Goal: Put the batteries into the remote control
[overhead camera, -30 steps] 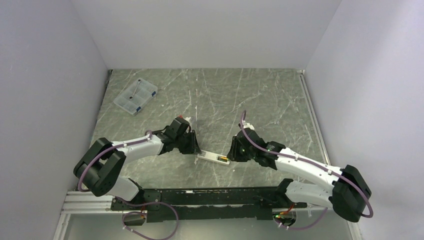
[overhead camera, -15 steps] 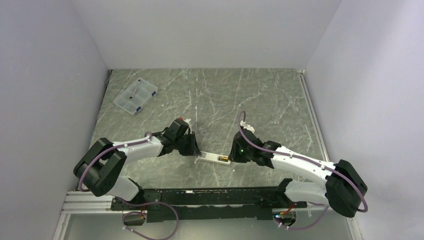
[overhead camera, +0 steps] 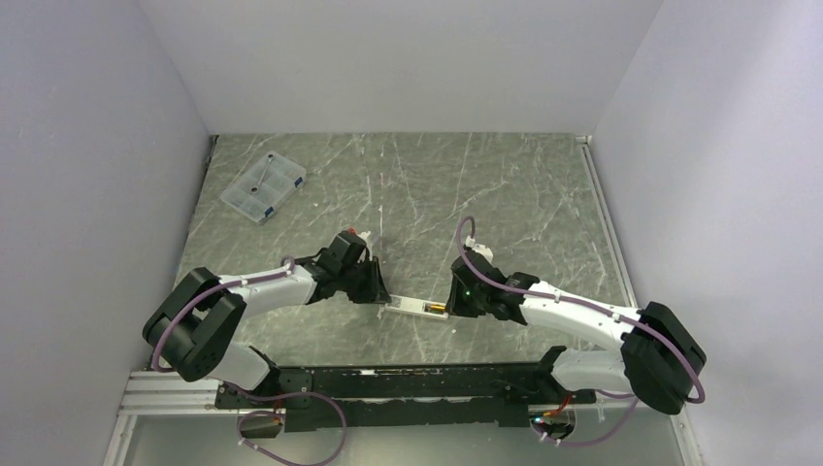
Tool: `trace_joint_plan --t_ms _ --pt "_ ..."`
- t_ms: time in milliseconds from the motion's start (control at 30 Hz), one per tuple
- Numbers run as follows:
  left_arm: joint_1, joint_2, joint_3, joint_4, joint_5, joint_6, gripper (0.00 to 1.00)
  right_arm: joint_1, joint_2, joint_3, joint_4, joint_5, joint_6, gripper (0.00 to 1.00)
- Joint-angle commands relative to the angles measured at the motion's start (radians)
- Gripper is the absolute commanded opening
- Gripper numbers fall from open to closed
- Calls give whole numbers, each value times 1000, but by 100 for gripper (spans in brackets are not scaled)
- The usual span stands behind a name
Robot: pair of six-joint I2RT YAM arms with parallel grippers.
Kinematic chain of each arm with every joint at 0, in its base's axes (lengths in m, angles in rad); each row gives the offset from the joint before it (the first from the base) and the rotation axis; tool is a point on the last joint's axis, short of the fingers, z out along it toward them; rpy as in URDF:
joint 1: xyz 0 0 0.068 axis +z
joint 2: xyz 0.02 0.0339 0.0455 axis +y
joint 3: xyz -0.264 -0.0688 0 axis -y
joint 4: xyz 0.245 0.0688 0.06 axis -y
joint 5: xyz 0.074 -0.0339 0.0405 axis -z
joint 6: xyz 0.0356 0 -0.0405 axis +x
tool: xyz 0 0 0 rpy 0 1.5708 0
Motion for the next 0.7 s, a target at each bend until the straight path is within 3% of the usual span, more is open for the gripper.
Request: trace_joint_plan --t_ms 0,667 --pt "-6 -25 -6 32 19 -6 24 -2 6 29 42 7 16 19" --pt "-5 -34 -7 27 19 -4 23 -3 45 48 72 -21 1 10"
